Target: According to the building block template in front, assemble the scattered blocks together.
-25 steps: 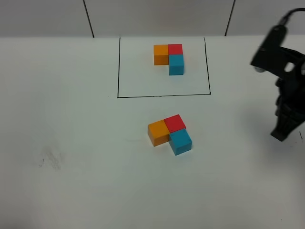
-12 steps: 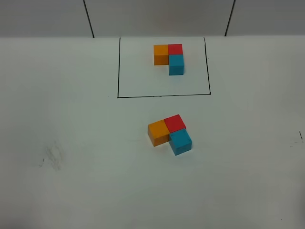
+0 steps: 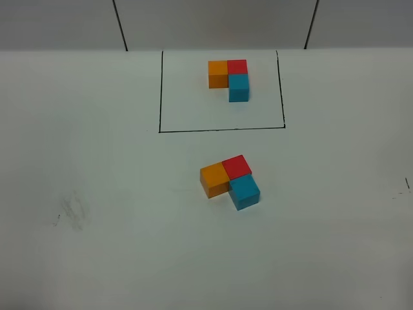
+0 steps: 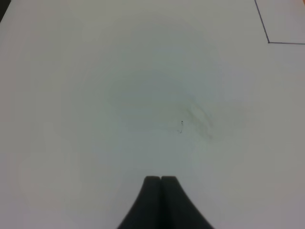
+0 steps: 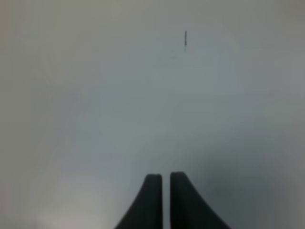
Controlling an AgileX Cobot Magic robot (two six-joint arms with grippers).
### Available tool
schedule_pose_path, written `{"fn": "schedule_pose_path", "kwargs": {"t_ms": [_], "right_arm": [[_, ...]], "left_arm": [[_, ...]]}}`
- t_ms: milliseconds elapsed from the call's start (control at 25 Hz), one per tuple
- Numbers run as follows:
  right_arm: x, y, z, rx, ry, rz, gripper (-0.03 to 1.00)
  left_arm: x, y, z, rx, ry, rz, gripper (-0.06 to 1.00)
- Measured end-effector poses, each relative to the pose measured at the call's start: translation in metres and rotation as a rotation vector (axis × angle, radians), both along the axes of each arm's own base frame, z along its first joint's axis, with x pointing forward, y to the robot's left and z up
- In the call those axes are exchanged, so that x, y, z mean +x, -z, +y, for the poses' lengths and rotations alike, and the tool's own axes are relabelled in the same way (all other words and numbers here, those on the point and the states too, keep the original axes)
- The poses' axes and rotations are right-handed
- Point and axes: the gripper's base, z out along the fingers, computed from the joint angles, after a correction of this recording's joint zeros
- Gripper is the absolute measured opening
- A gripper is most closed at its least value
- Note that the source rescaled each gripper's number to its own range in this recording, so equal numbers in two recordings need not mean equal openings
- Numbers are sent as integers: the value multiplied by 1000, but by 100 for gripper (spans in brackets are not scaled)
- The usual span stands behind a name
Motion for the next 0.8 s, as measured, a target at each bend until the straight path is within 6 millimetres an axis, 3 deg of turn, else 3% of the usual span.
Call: {"fn": "schedule_pose_path", "kwargs": {"t_ms": [520,800], "right_arm": [[-1,2,-3,-1,43,8,0],[-12,-2,-15,1,221,-68,0]], "left_arm": [[0,0,0,0,0,0,0],[0,0,0,-1,-1,0,0]]}}
